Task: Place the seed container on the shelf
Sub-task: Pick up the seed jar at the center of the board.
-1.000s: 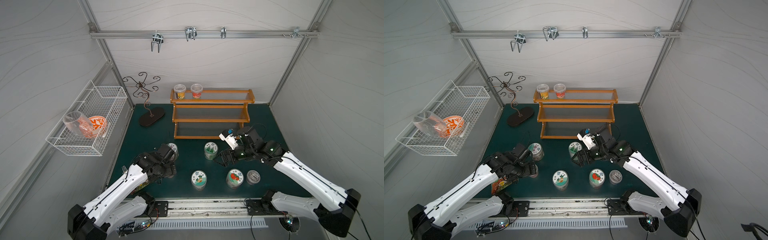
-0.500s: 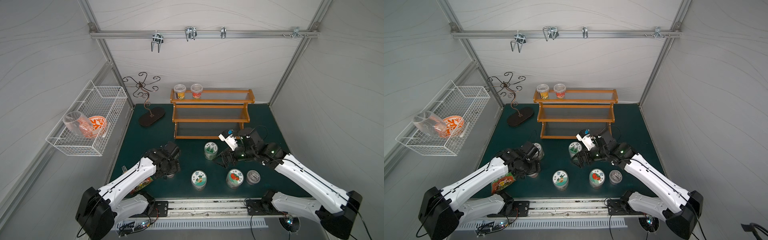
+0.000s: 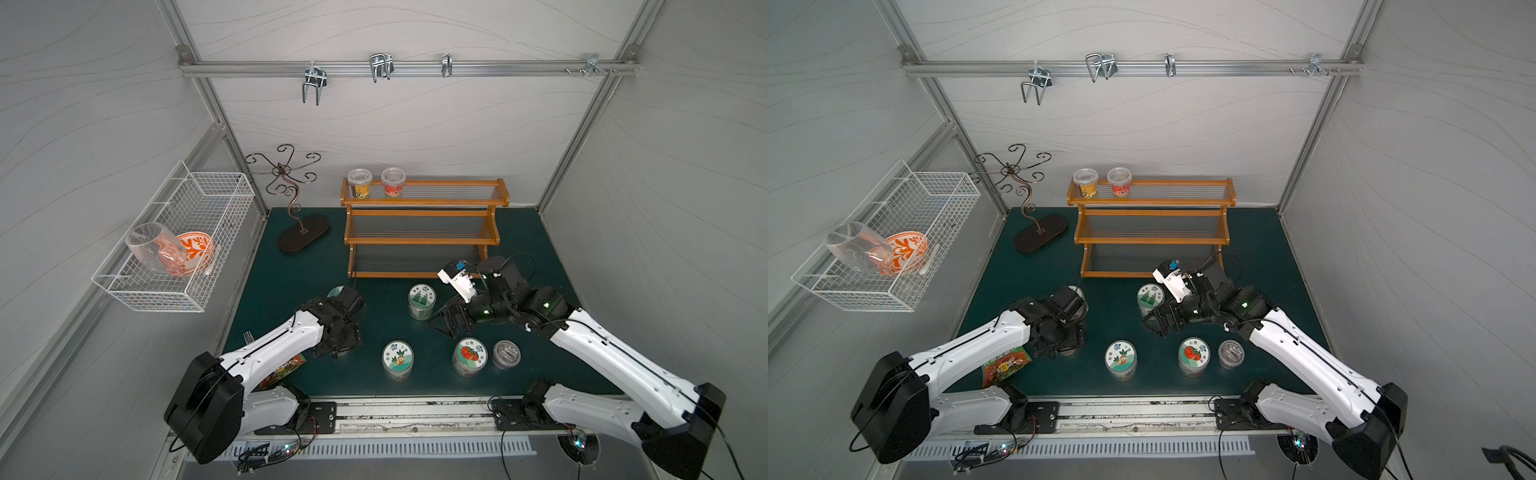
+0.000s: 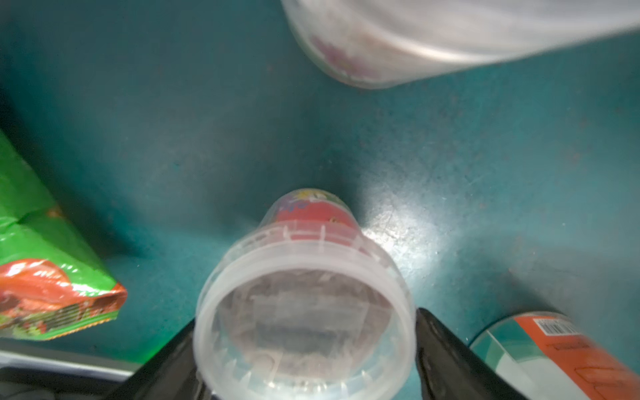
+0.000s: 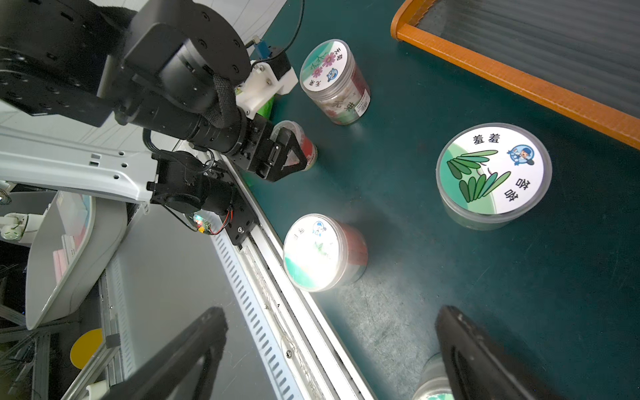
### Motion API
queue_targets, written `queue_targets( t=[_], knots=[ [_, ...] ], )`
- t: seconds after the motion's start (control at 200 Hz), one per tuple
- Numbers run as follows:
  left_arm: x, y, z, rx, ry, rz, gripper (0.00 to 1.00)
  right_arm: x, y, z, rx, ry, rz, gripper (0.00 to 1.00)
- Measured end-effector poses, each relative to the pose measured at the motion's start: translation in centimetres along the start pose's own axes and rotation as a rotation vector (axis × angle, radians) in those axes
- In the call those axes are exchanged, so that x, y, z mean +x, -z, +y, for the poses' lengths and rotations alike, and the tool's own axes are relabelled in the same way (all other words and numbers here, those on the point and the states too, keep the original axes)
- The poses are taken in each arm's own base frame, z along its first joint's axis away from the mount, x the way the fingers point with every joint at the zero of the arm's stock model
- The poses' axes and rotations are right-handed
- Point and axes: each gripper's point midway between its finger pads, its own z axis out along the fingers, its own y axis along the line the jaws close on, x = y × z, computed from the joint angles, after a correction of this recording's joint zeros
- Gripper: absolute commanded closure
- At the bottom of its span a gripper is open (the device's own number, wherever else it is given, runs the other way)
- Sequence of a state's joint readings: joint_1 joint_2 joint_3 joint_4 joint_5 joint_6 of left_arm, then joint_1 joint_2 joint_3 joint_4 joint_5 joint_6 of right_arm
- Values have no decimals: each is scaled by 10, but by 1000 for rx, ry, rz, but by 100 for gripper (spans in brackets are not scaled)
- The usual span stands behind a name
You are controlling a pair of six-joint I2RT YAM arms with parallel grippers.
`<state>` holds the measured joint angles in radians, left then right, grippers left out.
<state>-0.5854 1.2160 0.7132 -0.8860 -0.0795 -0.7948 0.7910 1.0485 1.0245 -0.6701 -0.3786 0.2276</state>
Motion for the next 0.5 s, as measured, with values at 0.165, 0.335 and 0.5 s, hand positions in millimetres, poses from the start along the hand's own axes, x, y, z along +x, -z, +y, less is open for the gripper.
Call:
queue_targets(
  t=[0.165,0.335,0.5],
  knots=[
    [-3,1,6,-2,6,-28,18,2,-5,-2,-2,-13,16,1],
    [-9,4,9,-6,16,-60,18,0,-6,1,-9,-14,20,1],
    [-12,4,11,-16,23,-71,18,-2,-5,4,-14,-8,15,1]
  ],
)
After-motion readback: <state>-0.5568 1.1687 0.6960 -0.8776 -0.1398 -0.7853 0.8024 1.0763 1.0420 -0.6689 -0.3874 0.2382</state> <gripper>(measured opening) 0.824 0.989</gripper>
